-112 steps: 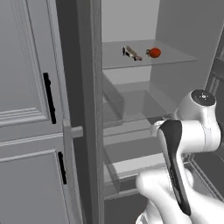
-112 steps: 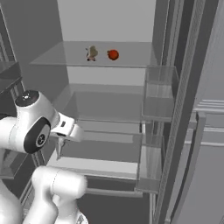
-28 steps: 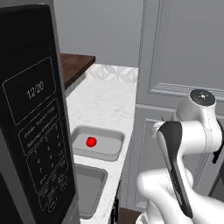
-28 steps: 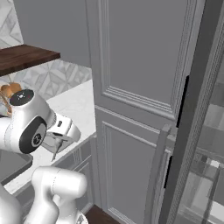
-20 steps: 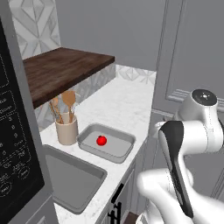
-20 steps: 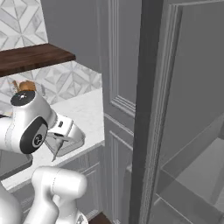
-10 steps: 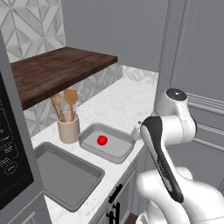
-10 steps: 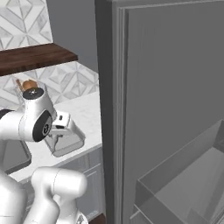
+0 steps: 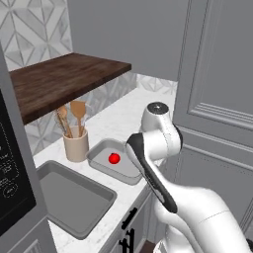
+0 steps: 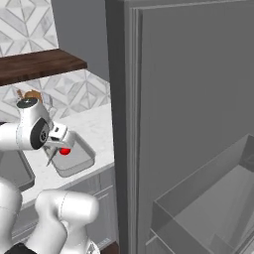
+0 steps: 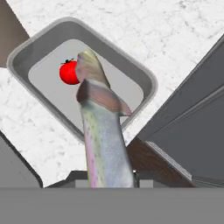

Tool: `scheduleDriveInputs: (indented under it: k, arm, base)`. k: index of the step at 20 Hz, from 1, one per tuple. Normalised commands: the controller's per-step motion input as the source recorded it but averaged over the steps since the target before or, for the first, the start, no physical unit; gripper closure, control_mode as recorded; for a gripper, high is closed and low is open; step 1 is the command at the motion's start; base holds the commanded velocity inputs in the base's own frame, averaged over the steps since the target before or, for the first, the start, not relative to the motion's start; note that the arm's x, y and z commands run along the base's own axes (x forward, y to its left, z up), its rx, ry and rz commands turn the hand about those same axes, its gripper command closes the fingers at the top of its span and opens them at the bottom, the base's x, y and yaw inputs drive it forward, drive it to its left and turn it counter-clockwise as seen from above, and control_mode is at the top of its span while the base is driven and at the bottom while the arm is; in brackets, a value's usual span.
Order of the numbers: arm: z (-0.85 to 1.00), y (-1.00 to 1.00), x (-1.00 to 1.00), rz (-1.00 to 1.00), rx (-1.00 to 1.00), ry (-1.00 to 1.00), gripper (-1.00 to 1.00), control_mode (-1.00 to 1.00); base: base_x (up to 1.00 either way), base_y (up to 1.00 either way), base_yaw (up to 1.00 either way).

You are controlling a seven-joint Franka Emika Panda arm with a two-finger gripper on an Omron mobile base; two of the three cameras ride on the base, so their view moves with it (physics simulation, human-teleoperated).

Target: Place one tomato and one fish in each tupperware on the nearby counter, to pack two identical lunches.

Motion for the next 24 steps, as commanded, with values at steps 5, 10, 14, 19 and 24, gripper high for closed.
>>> scheduleDriveInputs:
  k: [5,10,14,19,24]
  arm:
    - [-0.16,0.01,0.56,-0.20,0.00,0.00,1.00,-1.00]
    - [-0.38,0.04,0.54,-0.02,0.00,0.09,1.00,-1.00]
    - [-0.36,0.15,0.41,0.00,0.00,0.09,1.00,-1.00]
    - [-0.30,0.22,0.37,0.00,0.00,0.06,1.00,-1.00]
    - [-0.32,0.15,0.33,0.00,0.00,0.02,1.00,-1.00]
  base:
    - [0.00,0.00,0.00]
    - [0.00,0.00,0.00]
    - [0.00,0.00,0.00]
    - [0.00,0.00,0.00]
    - [0.00,0.00,0.00]
